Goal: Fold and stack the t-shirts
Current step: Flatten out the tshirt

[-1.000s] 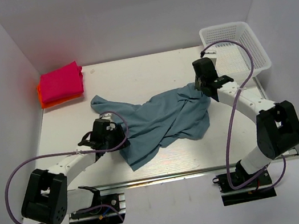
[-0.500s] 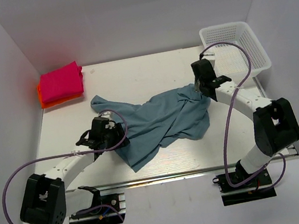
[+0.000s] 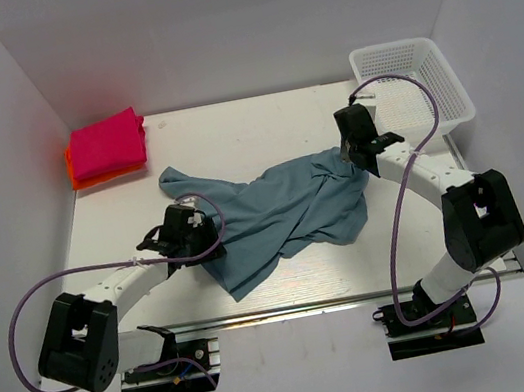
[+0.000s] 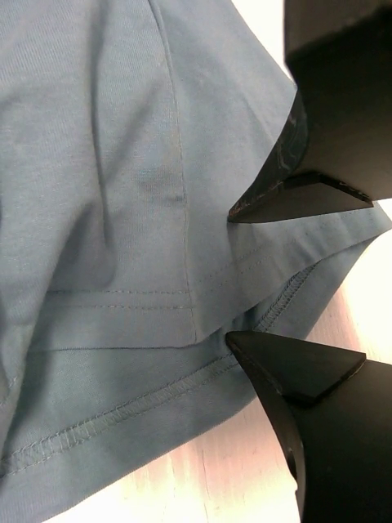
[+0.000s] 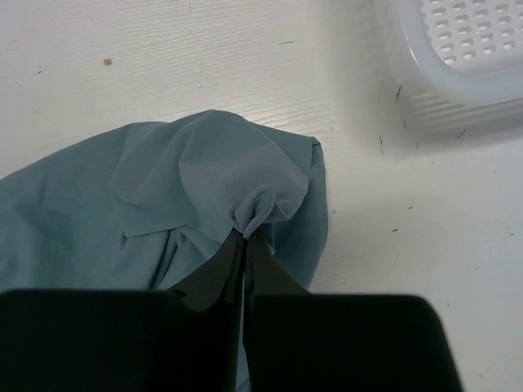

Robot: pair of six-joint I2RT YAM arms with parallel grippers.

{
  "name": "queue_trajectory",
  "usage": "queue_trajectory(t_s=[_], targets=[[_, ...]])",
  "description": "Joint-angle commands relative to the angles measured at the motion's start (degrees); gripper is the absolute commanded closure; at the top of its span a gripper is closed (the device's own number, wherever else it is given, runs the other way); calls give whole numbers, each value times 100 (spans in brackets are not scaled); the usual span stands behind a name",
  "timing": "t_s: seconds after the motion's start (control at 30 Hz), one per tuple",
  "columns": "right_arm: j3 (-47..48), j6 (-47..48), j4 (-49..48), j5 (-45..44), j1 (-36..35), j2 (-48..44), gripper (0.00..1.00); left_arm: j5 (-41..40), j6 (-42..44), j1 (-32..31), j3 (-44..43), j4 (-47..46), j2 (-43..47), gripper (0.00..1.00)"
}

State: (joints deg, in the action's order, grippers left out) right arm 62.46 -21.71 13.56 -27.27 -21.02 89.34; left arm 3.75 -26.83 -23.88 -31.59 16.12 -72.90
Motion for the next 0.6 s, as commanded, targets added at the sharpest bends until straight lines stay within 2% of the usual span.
queue_trajectory(t_s=[0.0,0.27,0.57], targets=[[232,-8,-12,-77,27,4,100,-68,72,-29,-163,-143,92,35],[232,-26,-38,-77,10,40,100,530,178,-29,-163,-733,145,47],[214,-34,-29,-121,10,22,100,601,178,-29,-277,-786,-74,55]])
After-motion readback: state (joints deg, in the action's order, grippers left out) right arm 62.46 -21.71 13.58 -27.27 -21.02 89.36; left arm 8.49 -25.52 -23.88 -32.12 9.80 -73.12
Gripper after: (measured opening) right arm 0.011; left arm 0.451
